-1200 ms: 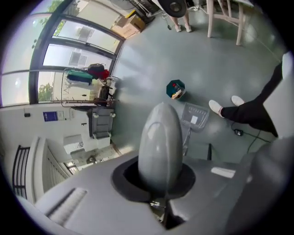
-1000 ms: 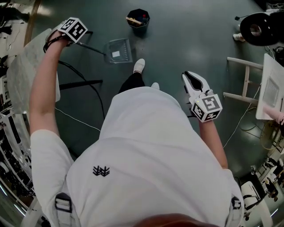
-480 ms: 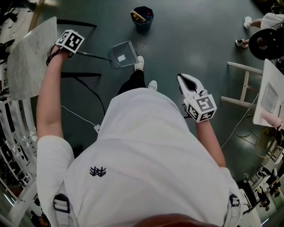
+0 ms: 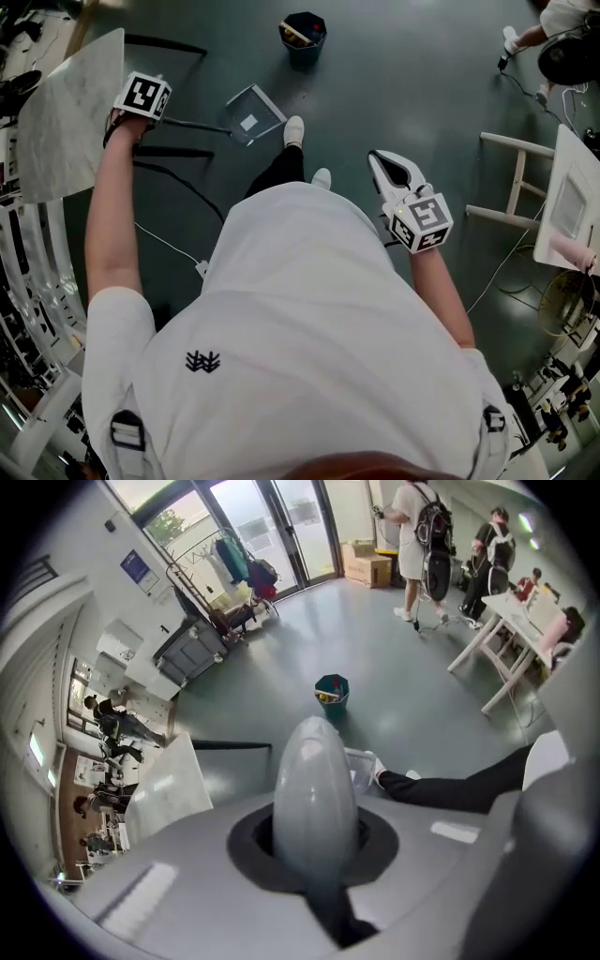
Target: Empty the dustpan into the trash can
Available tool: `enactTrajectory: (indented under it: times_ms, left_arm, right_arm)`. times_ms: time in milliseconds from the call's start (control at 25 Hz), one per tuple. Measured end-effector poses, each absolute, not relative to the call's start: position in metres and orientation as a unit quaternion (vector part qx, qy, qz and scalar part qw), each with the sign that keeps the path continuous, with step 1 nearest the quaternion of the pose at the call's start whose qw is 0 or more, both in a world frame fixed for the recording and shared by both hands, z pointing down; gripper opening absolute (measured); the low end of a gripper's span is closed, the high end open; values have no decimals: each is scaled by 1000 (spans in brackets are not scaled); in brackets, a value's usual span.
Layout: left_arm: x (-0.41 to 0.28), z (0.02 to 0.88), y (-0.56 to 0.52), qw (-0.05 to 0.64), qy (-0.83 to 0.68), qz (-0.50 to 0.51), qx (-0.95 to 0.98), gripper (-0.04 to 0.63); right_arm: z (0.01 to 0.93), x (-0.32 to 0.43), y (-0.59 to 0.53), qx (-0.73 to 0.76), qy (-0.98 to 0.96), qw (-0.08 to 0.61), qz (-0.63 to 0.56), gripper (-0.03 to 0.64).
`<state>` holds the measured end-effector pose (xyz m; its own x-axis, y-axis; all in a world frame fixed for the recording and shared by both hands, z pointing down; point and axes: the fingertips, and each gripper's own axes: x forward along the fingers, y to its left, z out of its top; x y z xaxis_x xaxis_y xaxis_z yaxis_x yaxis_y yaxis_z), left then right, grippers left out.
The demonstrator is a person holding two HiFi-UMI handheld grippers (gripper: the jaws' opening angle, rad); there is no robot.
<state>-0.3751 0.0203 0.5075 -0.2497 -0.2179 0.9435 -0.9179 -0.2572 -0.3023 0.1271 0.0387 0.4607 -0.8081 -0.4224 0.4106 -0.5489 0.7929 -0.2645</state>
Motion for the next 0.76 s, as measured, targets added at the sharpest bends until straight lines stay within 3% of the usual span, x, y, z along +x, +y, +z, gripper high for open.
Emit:
enactTrajectory:
  times_ms: [760]
  left_arm:
    - [-386, 541, 33, 343, -555, 528, 544, 57]
  right_arm:
    - [474, 95, 21, 250, -927, 196, 198, 2]
